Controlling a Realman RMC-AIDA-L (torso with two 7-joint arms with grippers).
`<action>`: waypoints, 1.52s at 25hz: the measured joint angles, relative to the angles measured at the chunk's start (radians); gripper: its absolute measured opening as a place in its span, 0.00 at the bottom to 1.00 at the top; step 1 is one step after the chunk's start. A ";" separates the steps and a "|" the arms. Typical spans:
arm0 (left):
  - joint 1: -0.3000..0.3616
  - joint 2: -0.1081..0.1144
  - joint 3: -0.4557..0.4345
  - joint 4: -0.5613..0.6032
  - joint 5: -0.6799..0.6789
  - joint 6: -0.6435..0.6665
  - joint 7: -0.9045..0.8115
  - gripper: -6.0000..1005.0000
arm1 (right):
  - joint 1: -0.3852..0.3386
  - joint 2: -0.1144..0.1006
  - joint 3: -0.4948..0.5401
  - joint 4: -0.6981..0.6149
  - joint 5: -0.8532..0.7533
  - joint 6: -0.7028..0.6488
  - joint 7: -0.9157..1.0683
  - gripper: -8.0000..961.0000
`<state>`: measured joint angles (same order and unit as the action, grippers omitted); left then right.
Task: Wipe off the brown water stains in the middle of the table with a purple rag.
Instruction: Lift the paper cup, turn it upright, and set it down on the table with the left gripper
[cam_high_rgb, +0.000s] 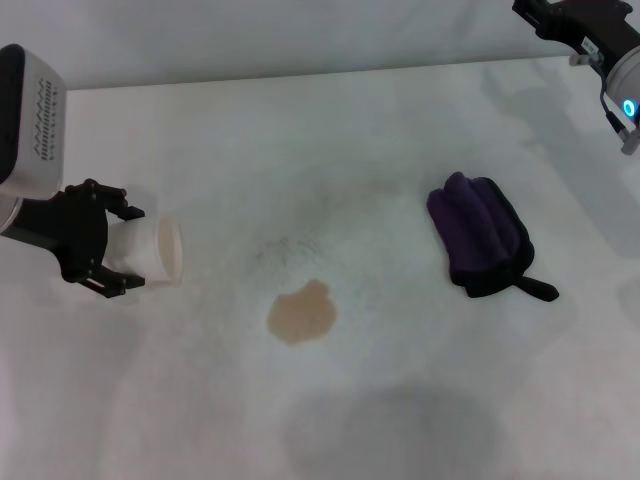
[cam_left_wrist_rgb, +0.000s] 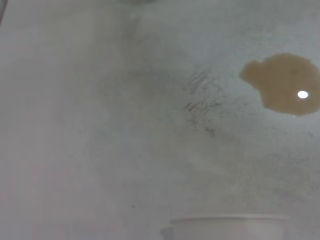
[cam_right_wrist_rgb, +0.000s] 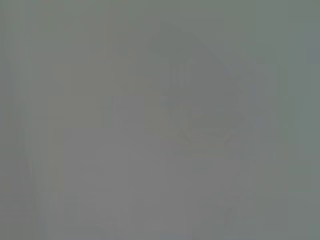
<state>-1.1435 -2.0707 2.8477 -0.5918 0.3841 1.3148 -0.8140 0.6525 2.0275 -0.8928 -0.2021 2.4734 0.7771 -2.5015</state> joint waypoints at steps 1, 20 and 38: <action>0.001 0.000 0.000 0.000 -0.004 0.000 -0.001 0.87 | 0.000 -0.001 0.000 -0.001 0.000 -0.001 0.000 0.87; 0.059 -0.003 -0.001 0.003 -0.119 -0.009 -0.046 0.85 | -0.009 -0.007 -0.002 -0.005 -0.004 -0.004 -0.002 0.87; 0.098 -0.001 -0.001 0.057 -0.336 -0.069 -0.082 0.73 | -0.013 -0.014 -0.003 -0.005 -0.004 -0.004 -0.002 0.87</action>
<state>-1.0451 -2.0713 2.8471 -0.5345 0.0482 1.2455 -0.8955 0.6397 2.0131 -0.8958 -0.2071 2.4698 0.7735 -2.5035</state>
